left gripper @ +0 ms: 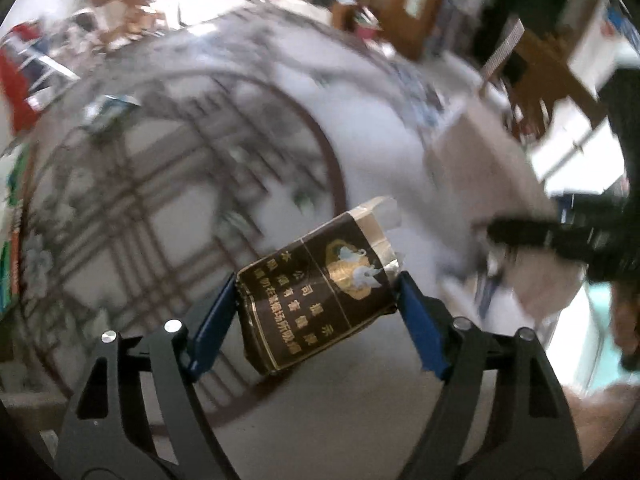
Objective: Collect trash
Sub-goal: 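Lift both boxes and carry them toward the red bucket, then open both tools over the red bucket to drop the two boxes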
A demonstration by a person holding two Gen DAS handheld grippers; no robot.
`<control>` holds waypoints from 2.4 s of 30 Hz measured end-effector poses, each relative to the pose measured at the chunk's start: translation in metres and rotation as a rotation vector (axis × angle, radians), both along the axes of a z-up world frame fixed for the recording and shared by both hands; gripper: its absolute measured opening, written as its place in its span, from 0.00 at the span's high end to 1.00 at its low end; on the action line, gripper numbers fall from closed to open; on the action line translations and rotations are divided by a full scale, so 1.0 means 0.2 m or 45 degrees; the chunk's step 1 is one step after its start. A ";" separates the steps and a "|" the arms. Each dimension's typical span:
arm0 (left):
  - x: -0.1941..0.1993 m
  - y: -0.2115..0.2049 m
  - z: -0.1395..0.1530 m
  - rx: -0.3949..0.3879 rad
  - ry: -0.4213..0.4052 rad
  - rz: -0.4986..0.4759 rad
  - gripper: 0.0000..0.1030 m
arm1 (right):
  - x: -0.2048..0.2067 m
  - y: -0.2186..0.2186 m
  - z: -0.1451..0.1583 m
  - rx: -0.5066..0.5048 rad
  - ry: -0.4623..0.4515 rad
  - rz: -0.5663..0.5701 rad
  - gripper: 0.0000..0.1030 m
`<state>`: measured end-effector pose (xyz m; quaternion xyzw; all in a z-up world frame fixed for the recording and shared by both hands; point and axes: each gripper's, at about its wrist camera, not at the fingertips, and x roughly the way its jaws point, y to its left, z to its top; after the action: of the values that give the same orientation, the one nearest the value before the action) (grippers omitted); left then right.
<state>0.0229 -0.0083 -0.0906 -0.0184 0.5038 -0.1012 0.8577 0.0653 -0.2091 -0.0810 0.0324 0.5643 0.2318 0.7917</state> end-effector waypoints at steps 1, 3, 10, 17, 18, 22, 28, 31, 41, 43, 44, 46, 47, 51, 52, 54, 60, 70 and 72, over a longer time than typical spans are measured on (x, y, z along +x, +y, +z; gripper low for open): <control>0.00 0.01 0.03 -0.011 -0.022 0.034 0.26 | 0.00 0.00 0.01 0.007 -0.013 0.000 0.32; 0.02 0.03 0.10 -0.037 -0.068 0.099 0.26 | 0.01 0.01 0.04 0.020 -0.037 0.003 0.32; 0.04 0.05 0.23 -0.095 -0.135 0.192 0.26 | 0.01 0.02 0.13 0.044 -0.113 0.016 0.32; 0.07 0.03 0.23 -0.133 -0.115 0.231 0.26 | 0.03 -0.03 0.16 0.060 -0.143 -0.026 0.32; 0.07 0.03 0.23 -0.132 -0.112 0.228 0.26 | 0.03 -0.04 0.16 0.062 -0.142 -0.030 0.32; 0.06 0.00 0.23 -0.140 -0.102 0.220 0.26 | 0.05 -0.07 0.15 0.064 -0.131 -0.049 0.32; 0.07 -0.04 0.23 -0.143 -0.098 0.206 0.26 | 0.06 -0.13 0.15 0.062 -0.126 -0.084 0.32; 0.07 -0.07 0.23 -0.145 -0.096 0.200 0.26 | 0.07 -0.17 0.14 0.065 -0.122 -0.102 0.32; 0.14 -0.21 0.23 -0.135 -0.077 0.186 0.26 | 0.12 -0.32 0.14 0.074 -0.102 -0.132 0.32; 0.15 -0.24 0.23 -0.133 -0.075 0.191 0.26 | 0.13 -0.36 0.13 0.078 -0.096 -0.131 0.32; 0.16 -0.26 0.23 -0.132 -0.075 0.194 0.26 | 0.14 -0.38 0.12 0.081 -0.093 -0.129 0.32; 0.17 -0.30 0.23 -0.130 -0.074 0.202 0.26 | 0.17 -0.42 0.12 0.085 -0.089 -0.123 0.32; 0.18 -0.32 0.23 -0.127 -0.073 0.207 0.26 | 0.18 -0.44 0.12 0.087 -0.087 -0.120 0.32; 0.23 -0.42 0.25 -0.124 -0.078 0.221 0.26 | 0.24 -0.54 0.13 0.094 -0.089 -0.112 0.32; 0.25 -0.45 0.25 -0.120 -0.080 0.221 0.26 | 0.25 -0.57 0.14 0.095 -0.090 -0.112 0.33; 0.28 -0.51 0.26 -0.114 -0.086 0.215 0.26 | 0.28 -0.64 0.14 0.094 -0.087 -0.116 0.34; 0.35 -0.71 0.26 -0.108 -0.086 0.183 0.26 | 0.35 -0.86 0.12 0.082 -0.078 -0.159 0.46; 0.42 -0.92 0.27 -0.082 -0.088 0.179 0.26 | 0.34 -1.02 0.05 0.128 0.005 -0.099 0.33; 0.43 -0.90 0.28 -0.066 -0.095 0.215 0.26 | 0.31 -0.91 0.01 0.111 0.035 0.026 0.22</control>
<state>0.1098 -0.1879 -0.0342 -0.0794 0.4652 -0.0422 0.8806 0.1275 -0.3907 -0.0789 0.0643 0.5646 0.2638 0.7794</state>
